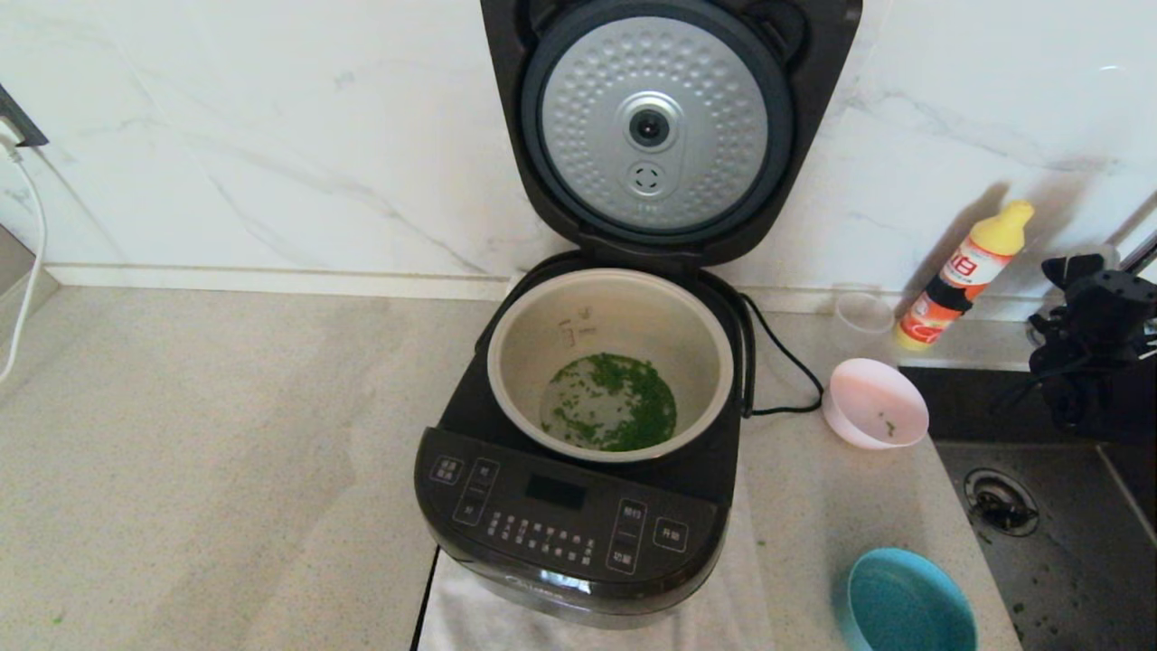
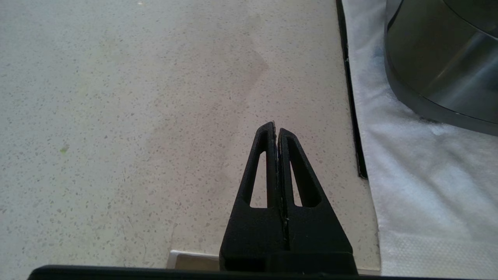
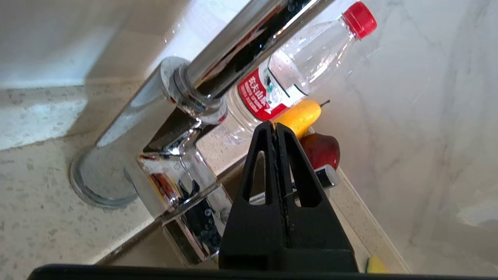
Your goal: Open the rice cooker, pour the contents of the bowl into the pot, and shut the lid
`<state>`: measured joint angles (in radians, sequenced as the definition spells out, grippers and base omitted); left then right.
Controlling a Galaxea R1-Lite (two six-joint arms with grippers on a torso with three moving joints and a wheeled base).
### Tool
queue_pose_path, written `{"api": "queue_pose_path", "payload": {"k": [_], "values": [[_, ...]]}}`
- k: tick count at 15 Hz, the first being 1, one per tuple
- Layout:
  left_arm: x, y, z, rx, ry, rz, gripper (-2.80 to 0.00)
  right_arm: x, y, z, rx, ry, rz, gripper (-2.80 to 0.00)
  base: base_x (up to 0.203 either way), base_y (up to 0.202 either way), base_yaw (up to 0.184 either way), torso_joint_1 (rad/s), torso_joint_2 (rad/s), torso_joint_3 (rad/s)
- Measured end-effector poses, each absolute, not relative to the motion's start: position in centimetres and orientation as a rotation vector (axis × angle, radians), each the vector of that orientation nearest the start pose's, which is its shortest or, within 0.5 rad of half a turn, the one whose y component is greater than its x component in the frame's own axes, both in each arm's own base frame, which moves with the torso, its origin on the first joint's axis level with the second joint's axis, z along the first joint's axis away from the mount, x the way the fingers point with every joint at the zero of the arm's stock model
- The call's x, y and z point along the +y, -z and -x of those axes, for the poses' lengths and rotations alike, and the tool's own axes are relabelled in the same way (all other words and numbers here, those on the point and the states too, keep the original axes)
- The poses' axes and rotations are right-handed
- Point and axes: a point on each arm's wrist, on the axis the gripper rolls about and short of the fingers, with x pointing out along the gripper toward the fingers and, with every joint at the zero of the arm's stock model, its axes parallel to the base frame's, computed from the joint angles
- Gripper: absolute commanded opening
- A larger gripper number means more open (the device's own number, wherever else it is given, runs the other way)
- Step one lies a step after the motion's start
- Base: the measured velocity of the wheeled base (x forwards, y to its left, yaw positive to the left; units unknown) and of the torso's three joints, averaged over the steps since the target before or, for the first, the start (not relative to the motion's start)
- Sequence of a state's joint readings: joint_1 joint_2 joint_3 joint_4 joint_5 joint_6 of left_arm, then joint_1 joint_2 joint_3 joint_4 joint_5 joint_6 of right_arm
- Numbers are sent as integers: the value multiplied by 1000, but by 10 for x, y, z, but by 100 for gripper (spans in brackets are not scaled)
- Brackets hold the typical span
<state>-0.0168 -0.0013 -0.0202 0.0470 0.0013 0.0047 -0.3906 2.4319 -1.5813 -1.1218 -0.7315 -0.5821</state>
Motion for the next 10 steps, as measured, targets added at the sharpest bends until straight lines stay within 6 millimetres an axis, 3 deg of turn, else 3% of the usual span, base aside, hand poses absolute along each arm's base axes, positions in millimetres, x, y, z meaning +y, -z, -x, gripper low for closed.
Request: {"api": "queue_pose_path", "payload": {"k": [10], "values": [[0,-76,24,26,16,-5,-280,-198,-128,-443,125,1189,473,-280,0,0,0,0,0,0]]}}
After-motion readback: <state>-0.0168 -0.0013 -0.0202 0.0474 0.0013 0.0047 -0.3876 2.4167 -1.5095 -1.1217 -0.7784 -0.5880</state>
